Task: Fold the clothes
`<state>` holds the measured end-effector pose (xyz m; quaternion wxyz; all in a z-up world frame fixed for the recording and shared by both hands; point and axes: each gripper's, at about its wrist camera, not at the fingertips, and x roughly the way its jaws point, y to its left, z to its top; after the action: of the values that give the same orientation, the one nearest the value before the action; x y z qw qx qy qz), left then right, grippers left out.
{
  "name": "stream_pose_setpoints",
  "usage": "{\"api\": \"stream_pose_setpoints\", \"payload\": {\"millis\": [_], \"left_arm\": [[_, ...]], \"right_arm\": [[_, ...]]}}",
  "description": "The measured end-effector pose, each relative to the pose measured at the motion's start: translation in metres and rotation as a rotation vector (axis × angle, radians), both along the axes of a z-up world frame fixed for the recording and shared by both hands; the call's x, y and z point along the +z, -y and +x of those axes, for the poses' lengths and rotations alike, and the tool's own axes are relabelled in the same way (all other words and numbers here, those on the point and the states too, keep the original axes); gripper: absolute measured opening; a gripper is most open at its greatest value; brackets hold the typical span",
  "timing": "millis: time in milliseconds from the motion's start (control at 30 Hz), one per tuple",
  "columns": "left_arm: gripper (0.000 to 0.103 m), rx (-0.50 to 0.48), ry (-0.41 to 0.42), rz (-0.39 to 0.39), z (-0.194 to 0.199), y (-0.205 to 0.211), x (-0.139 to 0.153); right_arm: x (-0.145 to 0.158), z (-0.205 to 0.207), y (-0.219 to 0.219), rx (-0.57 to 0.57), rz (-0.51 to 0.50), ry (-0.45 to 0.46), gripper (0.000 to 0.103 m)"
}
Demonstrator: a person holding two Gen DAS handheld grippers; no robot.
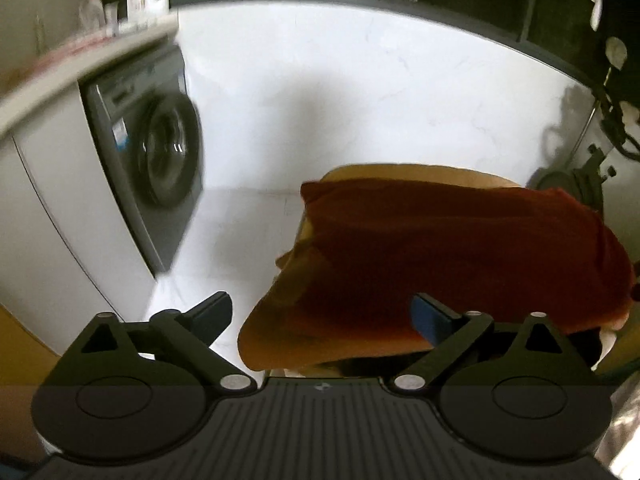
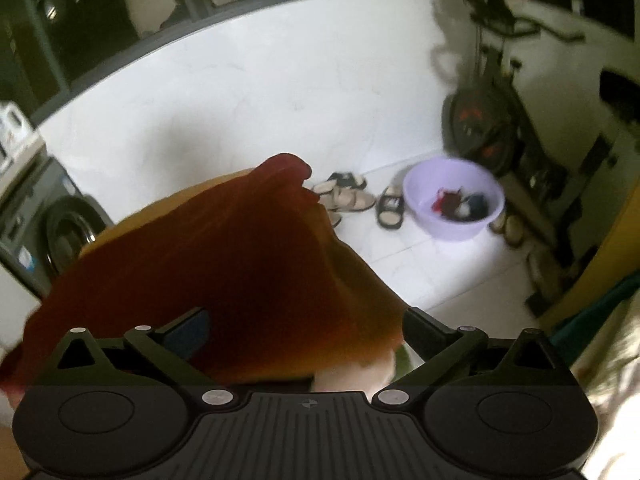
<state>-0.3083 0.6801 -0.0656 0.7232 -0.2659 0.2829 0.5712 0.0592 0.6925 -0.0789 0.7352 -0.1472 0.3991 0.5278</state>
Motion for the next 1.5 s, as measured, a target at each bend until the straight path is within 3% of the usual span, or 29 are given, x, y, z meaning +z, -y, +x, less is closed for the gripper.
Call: {"api": "stream_pose_setpoints", "payload": {"millis": [167, 400, 667, 1100, 1267, 1500], "left_arm": [[0.101, -0.079, 0.023, -0.053, 0.017, 0.026, -0.005], [0.101, -0.077, -0.01, -0.089, 0.028, 0.078, -0.001], [0.101, -0.03, -0.05, -0.064, 0.048, 0.168, 0.013], [0.102, 0.05, -0.09, -0.002, 0.099, 0.362, 0.036], [0.102, 0.068, -0.054, -0.042, 0.089, 0.408, 0.044], [0.102, 0.051, -0.118, -0.072, 0.084, 0.439, 0.042]], "right_arm": [[0.013, -0.025, 0.037, -0.008, -0.052, 0.08, 0.102], [0.031, -0.042, 0.097, 0.03, -0.052, 0.131, 0.102], [0.038, -0.036, 0.166, 0.093, 0.009, 0.117, 0.102], [0.046, -0.009, 0.358, 0.228, 0.05, 0.159, 0.102], [0.048, -0.015, 0.408, 0.258, 0.049, 0.151, 0.102], [0.049, -0.032, 0.462, 0.237, 0.042, 0.118, 0.102]]}}
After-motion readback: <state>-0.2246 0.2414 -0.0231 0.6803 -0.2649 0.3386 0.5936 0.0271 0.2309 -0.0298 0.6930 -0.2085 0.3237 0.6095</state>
